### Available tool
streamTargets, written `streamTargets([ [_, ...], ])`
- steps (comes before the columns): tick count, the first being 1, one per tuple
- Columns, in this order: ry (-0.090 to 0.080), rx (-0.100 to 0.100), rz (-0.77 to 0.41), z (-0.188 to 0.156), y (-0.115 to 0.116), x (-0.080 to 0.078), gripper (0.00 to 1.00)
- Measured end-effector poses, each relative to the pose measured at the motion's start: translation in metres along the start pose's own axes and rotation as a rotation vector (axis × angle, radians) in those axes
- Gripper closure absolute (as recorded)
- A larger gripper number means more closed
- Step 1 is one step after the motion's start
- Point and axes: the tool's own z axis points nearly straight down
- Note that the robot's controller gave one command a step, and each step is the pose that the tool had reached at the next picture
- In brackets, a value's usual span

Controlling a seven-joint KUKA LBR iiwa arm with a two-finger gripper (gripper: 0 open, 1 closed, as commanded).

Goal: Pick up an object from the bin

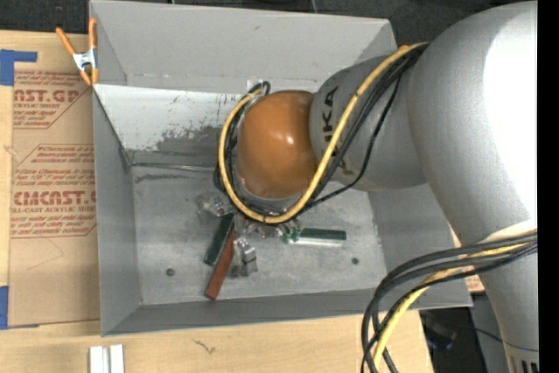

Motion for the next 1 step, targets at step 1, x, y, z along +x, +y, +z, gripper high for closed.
streamTargets([
  [1,0.001,0.0,-0.031,0.0,0.0052,0.0019,0.0],
])
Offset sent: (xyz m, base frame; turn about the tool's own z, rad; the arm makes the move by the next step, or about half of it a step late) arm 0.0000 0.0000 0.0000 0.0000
